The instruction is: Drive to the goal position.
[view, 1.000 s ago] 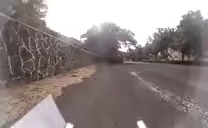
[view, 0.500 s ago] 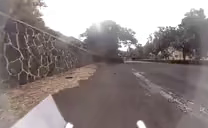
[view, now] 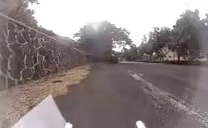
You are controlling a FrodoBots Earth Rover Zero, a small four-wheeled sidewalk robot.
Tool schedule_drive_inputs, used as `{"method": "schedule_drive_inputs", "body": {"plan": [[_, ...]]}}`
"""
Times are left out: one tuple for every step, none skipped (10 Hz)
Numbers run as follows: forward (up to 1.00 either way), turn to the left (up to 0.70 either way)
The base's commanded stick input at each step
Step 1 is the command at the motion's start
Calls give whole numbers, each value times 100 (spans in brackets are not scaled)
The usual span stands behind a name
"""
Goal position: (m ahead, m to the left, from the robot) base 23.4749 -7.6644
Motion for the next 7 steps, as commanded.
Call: {"method": "schedule_drive_inputs", "body": {"plan": [[100,-19],[100,-19],[100,-19],[100,-19],[100,-19],[100,-19],[100,-19]]}}
